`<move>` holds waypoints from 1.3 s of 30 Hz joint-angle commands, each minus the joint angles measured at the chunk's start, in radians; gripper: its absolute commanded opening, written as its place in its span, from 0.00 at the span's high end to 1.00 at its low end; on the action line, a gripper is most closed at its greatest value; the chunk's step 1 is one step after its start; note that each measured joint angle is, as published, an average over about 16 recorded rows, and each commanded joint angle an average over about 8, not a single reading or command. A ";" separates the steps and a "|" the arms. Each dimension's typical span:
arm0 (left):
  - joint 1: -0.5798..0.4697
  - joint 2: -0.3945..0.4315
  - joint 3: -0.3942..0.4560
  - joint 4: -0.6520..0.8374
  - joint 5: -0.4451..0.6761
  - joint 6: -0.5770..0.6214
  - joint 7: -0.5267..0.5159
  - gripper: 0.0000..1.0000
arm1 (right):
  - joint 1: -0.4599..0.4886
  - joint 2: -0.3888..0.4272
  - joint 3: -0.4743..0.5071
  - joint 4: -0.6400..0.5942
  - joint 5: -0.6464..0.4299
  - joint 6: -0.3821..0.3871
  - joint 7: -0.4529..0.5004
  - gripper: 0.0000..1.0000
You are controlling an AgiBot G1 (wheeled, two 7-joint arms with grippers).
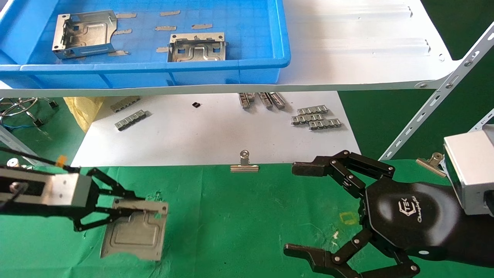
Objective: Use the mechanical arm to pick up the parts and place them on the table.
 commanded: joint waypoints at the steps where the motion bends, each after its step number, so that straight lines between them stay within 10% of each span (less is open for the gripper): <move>1: 0.003 0.015 0.018 0.036 0.015 -0.004 0.023 0.72 | 0.000 0.000 0.000 0.000 0.000 0.000 0.000 0.00; 7: -0.009 0.056 0.038 0.126 0.042 -0.012 0.099 0.00 | 0.000 0.000 0.000 0.000 0.000 0.000 0.000 0.00; 39: 0.026 0.083 -0.033 0.326 -0.118 0.034 0.079 0.00 | 0.000 0.000 0.000 0.000 0.000 0.000 0.000 0.00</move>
